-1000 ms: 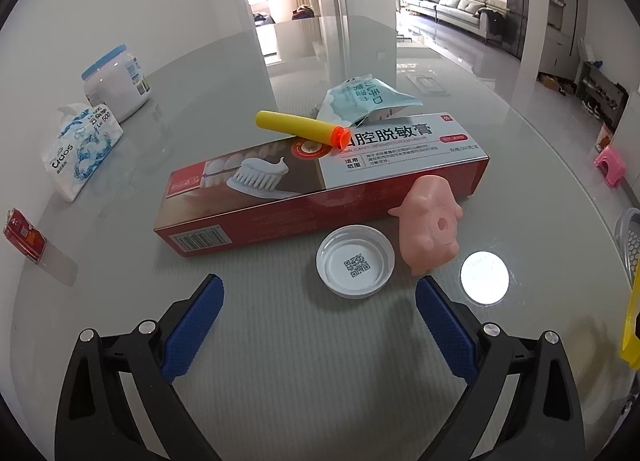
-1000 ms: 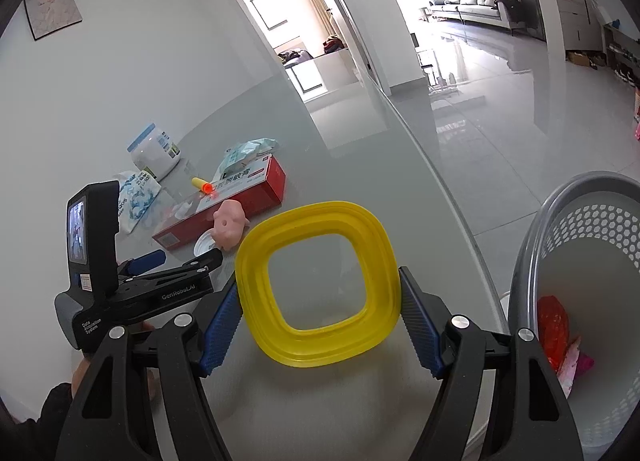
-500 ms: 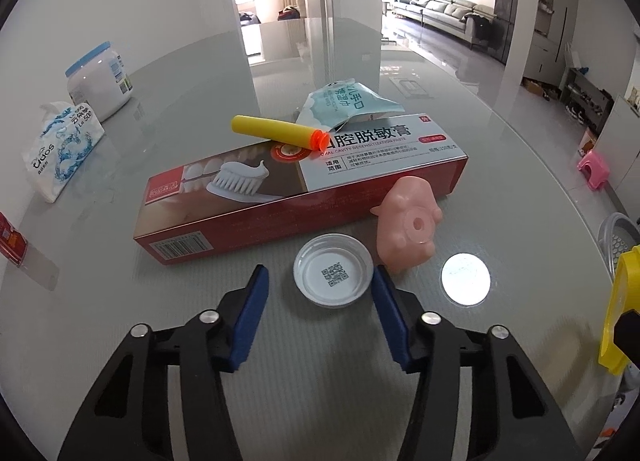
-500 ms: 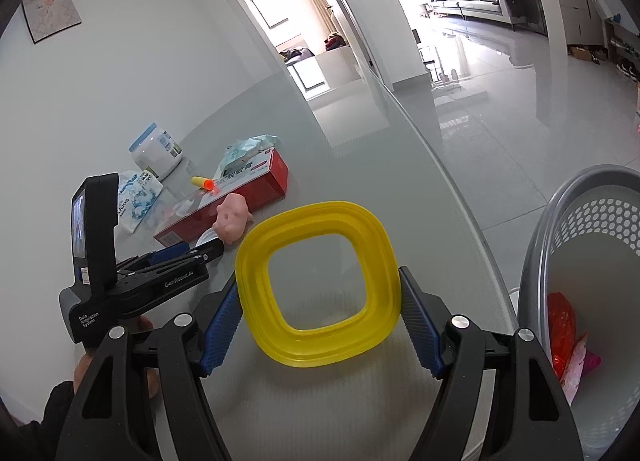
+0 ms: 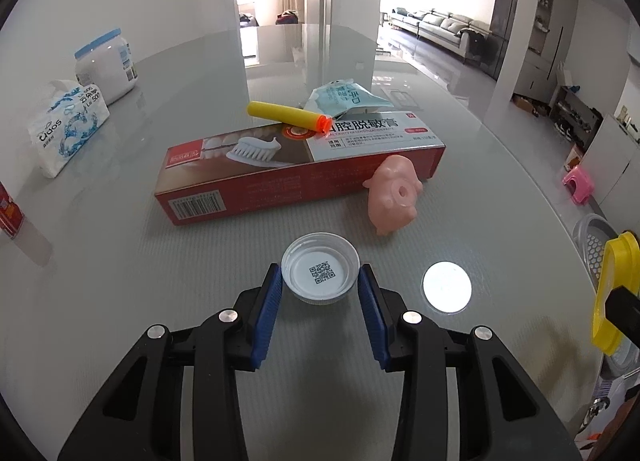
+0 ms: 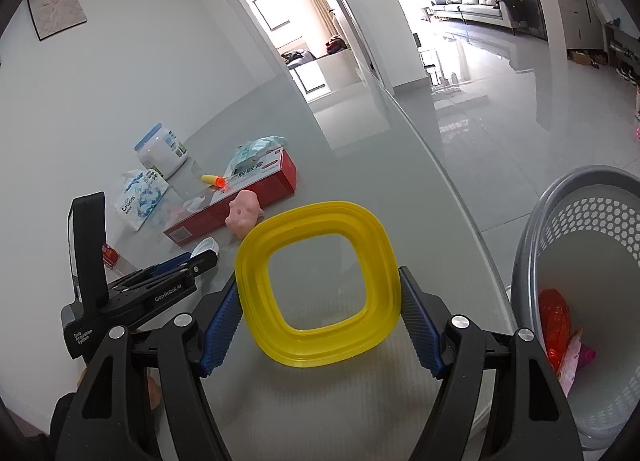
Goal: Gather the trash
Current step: 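Carry the ring and cap over the grey basket with both grippers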
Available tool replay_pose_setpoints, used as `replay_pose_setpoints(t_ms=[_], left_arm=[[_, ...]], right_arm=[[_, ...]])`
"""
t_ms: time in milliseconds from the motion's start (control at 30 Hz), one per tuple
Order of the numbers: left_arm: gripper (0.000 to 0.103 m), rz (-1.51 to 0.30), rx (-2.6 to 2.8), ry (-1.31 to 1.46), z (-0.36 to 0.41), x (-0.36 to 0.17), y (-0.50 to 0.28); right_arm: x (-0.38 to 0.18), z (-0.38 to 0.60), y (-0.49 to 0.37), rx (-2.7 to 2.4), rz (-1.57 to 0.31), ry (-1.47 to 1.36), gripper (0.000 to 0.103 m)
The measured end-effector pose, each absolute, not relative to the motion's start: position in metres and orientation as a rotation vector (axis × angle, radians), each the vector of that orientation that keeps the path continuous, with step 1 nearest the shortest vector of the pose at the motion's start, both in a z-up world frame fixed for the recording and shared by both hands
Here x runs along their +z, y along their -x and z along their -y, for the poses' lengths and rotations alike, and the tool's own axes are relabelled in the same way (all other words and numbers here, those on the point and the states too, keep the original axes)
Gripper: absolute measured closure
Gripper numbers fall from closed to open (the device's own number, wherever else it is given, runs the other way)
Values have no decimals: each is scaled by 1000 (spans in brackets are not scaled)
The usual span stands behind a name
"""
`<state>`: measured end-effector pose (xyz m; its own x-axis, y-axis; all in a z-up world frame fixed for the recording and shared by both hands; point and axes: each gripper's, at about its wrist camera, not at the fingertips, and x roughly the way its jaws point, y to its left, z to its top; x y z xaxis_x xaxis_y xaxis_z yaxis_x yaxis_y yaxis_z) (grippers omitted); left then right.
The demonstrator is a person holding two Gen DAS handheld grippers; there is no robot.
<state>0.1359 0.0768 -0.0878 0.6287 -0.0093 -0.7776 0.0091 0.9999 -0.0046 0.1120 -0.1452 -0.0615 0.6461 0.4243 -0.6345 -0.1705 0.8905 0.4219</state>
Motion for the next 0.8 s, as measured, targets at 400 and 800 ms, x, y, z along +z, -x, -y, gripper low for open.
replay_pose_setpoints(t_ms=[400, 800], left_arm=[[64, -787, -85, -10, -54, -52, -70], [64, -739, -255, -35, 18, -32, -29]], right_arm=[[-36, 148, -49, 302, -750, -299, 32], [-37, 208, 9, 156, -713, -331, 32]])
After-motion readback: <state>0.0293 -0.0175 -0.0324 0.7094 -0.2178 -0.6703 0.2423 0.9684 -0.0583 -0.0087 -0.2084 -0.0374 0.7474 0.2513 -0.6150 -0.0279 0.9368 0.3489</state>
